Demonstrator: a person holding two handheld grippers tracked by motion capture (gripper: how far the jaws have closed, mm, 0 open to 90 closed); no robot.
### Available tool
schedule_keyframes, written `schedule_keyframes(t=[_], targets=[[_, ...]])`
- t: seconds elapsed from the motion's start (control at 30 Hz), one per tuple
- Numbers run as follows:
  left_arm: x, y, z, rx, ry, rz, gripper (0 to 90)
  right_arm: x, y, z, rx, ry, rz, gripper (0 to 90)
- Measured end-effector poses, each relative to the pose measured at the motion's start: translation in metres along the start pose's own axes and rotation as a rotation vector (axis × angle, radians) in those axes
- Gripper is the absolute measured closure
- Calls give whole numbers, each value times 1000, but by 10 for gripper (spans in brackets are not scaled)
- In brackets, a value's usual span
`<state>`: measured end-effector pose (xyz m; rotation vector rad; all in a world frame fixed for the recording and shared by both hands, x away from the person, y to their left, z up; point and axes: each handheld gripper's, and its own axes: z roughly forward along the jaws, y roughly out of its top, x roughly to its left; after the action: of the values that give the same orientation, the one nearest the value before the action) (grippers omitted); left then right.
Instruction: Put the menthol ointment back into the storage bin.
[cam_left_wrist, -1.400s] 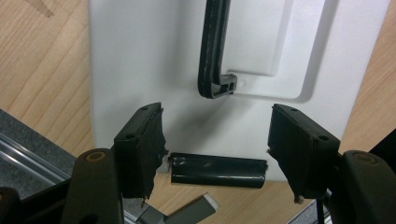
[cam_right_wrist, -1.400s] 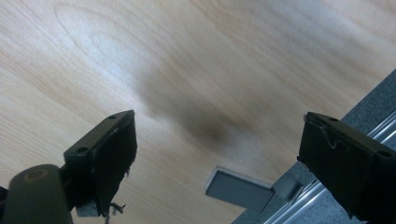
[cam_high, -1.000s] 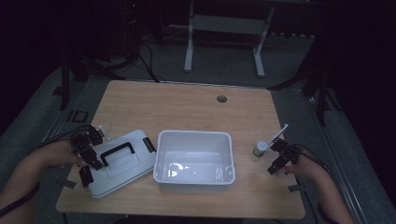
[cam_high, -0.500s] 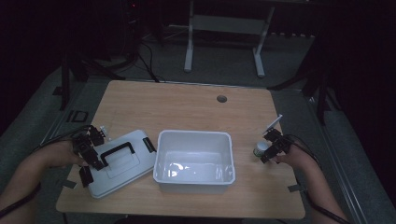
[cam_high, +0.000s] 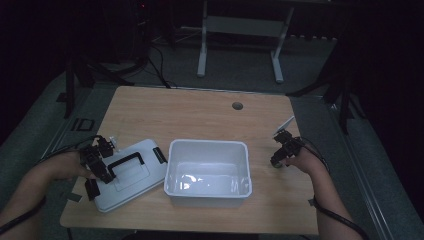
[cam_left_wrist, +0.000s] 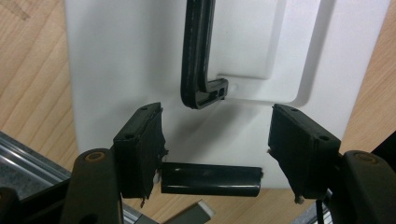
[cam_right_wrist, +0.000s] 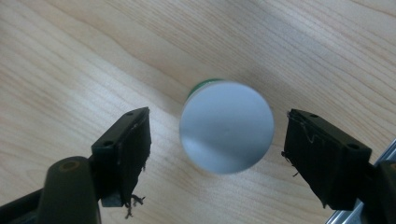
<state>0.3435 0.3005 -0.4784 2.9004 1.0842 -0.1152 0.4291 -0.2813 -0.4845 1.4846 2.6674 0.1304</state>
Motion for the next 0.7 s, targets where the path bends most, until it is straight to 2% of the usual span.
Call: schedule_keyframes(t=[0.07,0.1,0.13,0.23,0.33,0.4,0.47,0.53,0.57,0.6,0.63,0.67,0.7], targets=[[0,0,1,5,0,1,351,-3,4,4,32,4,-2,305],[0,0,2,11,1,1,351,-3,4,4,32,4,-2,305],[1,-1,3,9,-2,0,351,-4,5,7,49,18,1,358],[1,-1,4,12,-2,-4,350,-7,6,9,47,37,17,407],[1,-2,4,17,-1,-3,351,-7,7,11,49,31,16,468],[1,-2,4,23,9,-2,351,-3,8,13,66,6,-21,495],[2,-3,3,24,18,-4,351,-3,9,13,70,2,-25,496],[3,-3,2,6,9,-11,351,0,9,12,77,-12,-53,498],[3,-3,2,-3,3,-16,351,3,9,10,75,-22,-97,499],[3,-3,2,1,1,-13,351,3,9,10,75,-22,-97,499],[2,-3,2,6,-3,-11,351,6,7,8,76,-33,-148,499],[2,-4,1,10,1,-6,351,6,7,8,76,-33,-148,499],[2,-4,1,12,1,-10,351,7,7,6,79,-43,-170,500]])
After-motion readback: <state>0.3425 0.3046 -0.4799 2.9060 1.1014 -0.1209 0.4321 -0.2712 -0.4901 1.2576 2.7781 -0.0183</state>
